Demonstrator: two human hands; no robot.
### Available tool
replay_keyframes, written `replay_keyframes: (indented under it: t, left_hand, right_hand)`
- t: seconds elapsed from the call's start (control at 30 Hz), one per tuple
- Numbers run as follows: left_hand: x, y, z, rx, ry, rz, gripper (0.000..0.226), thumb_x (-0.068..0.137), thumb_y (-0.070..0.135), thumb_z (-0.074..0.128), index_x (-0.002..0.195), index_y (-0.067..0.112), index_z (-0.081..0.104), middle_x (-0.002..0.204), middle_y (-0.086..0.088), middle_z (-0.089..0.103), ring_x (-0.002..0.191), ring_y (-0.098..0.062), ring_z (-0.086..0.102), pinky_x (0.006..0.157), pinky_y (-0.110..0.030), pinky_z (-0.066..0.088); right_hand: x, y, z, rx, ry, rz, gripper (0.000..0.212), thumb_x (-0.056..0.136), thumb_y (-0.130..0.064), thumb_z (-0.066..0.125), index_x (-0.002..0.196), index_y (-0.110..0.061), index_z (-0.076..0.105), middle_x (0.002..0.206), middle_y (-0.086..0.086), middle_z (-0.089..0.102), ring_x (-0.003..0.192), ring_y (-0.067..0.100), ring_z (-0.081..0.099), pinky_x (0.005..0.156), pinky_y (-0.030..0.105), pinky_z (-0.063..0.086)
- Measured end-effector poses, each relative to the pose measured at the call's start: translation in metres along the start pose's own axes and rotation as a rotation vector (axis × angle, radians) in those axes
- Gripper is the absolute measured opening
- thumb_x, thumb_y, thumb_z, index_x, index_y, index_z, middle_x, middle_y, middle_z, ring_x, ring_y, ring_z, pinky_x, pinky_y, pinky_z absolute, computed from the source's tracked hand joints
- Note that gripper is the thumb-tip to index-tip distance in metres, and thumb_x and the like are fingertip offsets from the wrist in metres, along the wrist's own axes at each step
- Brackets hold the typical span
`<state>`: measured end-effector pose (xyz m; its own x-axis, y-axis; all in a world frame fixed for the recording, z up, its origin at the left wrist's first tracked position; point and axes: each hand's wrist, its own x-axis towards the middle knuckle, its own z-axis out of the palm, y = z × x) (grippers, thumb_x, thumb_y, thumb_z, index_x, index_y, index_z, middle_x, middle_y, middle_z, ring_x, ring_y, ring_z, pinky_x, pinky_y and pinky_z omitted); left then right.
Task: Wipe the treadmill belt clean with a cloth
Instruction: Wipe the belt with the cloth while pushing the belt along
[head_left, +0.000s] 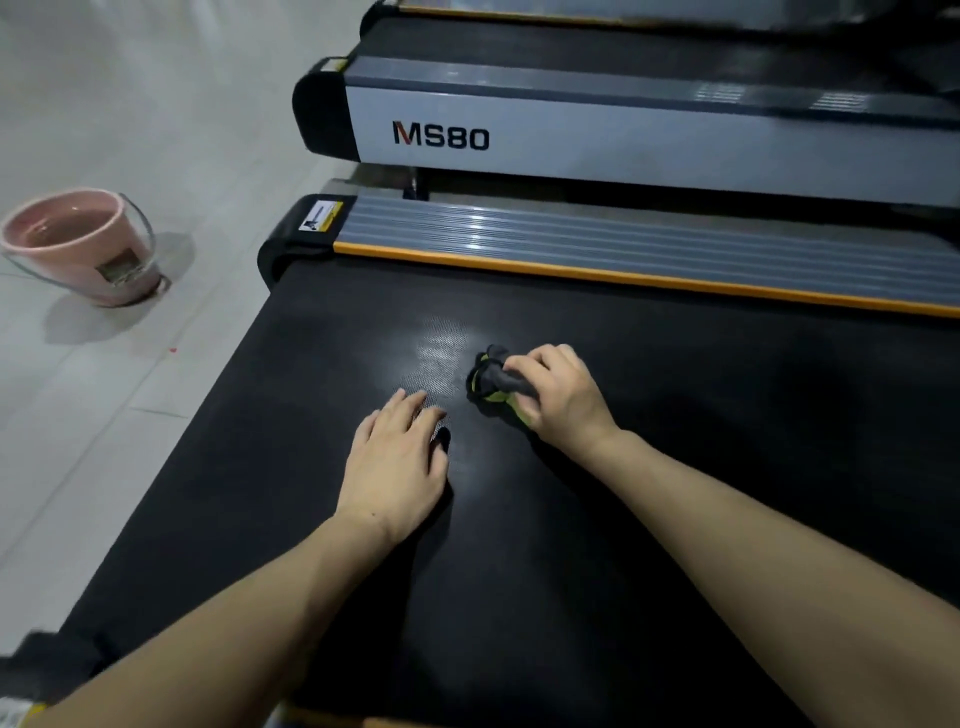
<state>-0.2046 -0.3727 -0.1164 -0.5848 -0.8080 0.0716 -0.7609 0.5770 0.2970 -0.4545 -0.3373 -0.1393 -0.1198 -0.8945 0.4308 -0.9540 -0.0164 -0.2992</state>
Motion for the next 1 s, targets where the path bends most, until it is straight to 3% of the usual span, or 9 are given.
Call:
replay_keyframes:
  t: [0.2, 0.43, 0.5, 0.6, 0.7, 0.77, 0.83, 0.9, 1.0]
  left_hand:
    - [0.065, -0.041, 0.008, 0.026, 0.012, 0.028, 0.038, 0.096, 0.028, 0.049, 0.133, 0.026, 0.056, 0.155, 0.001, 0.043, 0.151, -0.021, 0.028, 0.120, -0.041, 0.027]
    - [0.095, -0.072, -0.001, 0.047, 0.074, 0.020, 0.037, 0.094, 0.027, 0.051, 0.129, 0.025, 0.060, 0.148, 0.001, 0.050, 0.144, -0.021, 0.039, 0.115, -0.045, 0.031]
    - [0.096, -0.079, -0.004, 0.034, 0.096, 0.019, 0.041, 0.092, 0.031, 0.045, 0.128, 0.025, 0.061, 0.146, 0.001, 0.052, 0.142, -0.020, 0.041, 0.114, -0.044, 0.033]
    - [0.095, -0.090, -0.008, 0.025, 0.095, 0.000, 0.047, 0.088, 0.035, 0.038, 0.126, 0.024, 0.063, 0.143, 0.001, 0.054, 0.139, -0.021, 0.044, 0.109, -0.045, 0.037]
    - [0.090, -0.103, -0.010, 0.050, 0.074, 0.011, 0.048, 0.088, 0.036, 0.037, 0.127, 0.025, 0.063, 0.143, 0.001, 0.055, 0.139, -0.023, 0.044, 0.108, -0.046, 0.039]
    - [0.086, -0.112, -0.009, 0.059, 0.065, 0.035, 0.047, 0.089, 0.035, 0.037, 0.127, 0.026, 0.063, 0.143, 0.002, 0.055, 0.140, -0.023, 0.043, 0.110, -0.046, 0.038]
    - [0.083, -0.119, -0.010, 0.062, 0.063, 0.056, 0.048, 0.089, 0.035, 0.036, 0.128, 0.027, 0.062, 0.144, 0.003, 0.054, 0.142, -0.022, 0.042, 0.112, -0.044, 0.036]
    - [0.081, -0.123, -0.011, 0.052, 0.072, 0.068, 0.049, 0.090, 0.035, 0.035, 0.129, 0.027, 0.063, 0.144, 0.003, 0.055, 0.142, -0.021, 0.042, 0.113, -0.043, 0.036]
    - [0.082, -0.126, -0.011, 0.028, 0.083, 0.094, 0.047, 0.093, 0.038, 0.034, 0.126, 0.026, 0.066, 0.141, 0.004, 0.059, 0.140, -0.020, 0.046, 0.110, -0.042, 0.039]
  right_hand:
    - [0.101, 0.053, 0.030, -0.110, 0.002, 0.127, 0.033, 0.084, -0.028, 0.073, 0.115, -0.020, 0.065, 0.104, 0.005, 0.061, 0.094, 0.033, 0.053, 0.084, 0.047, 0.049]
    - [0.104, 0.038, 0.026, -0.073, 0.002, 0.214, 0.028, 0.089, -0.035, 0.064, 0.115, -0.023, 0.065, 0.100, 0.004, 0.067, 0.094, 0.033, 0.060, 0.081, 0.039, 0.045]
    - [0.077, 0.014, 0.020, 0.001, -0.005, 0.121, 0.032, 0.085, -0.039, 0.065, 0.112, -0.022, 0.068, 0.100, 0.003, 0.069, 0.091, 0.033, 0.063, 0.081, 0.038, 0.049]
    - [0.020, -0.034, 0.017, 0.139, -0.131, -0.162, 0.031, 0.087, -0.032, 0.072, 0.115, -0.018, 0.068, 0.109, 0.000, 0.068, 0.090, 0.023, 0.060, 0.084, 0.033, 0.048]
    - [0.030, -0.030, 0.022, 0.096, -0.187, -0.313, 0.029, 0.091, -0.028, 0.069, 0.117, -0.015, 0.068, 0.108, 0.003, 0.064, 0.087, 0.024, 0.054, 0.083, 0.032, 0.045]
    - [0.076, -0.006, 0.037, -0.022, -0.148, -0.245, 0.032, 0.091, -0.037, 0.060, 0.116, -0.017, 0.067, 0.105, 0.007, 0.063, 0.087, 0.031, 0.056, 0.082, 0.038, 0.047]
    - [0.125, 0.015, 0.046, -0.103, -0.047, -0.026, 0.041, 0.088, -0.046, 0.053, 0.116, -0.019, 0.066, 0.103, 0.010, 0.063, 0.091, 0.037, 0.056, 0.083, 0.044, 0.048]
    - [0.150, 0.018, 0.050, -0.149, -0.041, 0.191, 0.033, 0.090, -0.039, 0.059, 0.117, -0.021, 0.064, 0.103, 0.010, 0.062, 0.097, 0.038, 0.054, 0.085, 0.044, 0.045]
    - [0.133, -0.001, 0.048, -0.123, -0.015, 0.227, 0.030, 0.088, -0.034, 0.062, 0.115, -0.020, 0.065, 0.099, 0.009, 0.064, 0.092, 0.037, 0.057, 0.083, 0.041, 0.044]
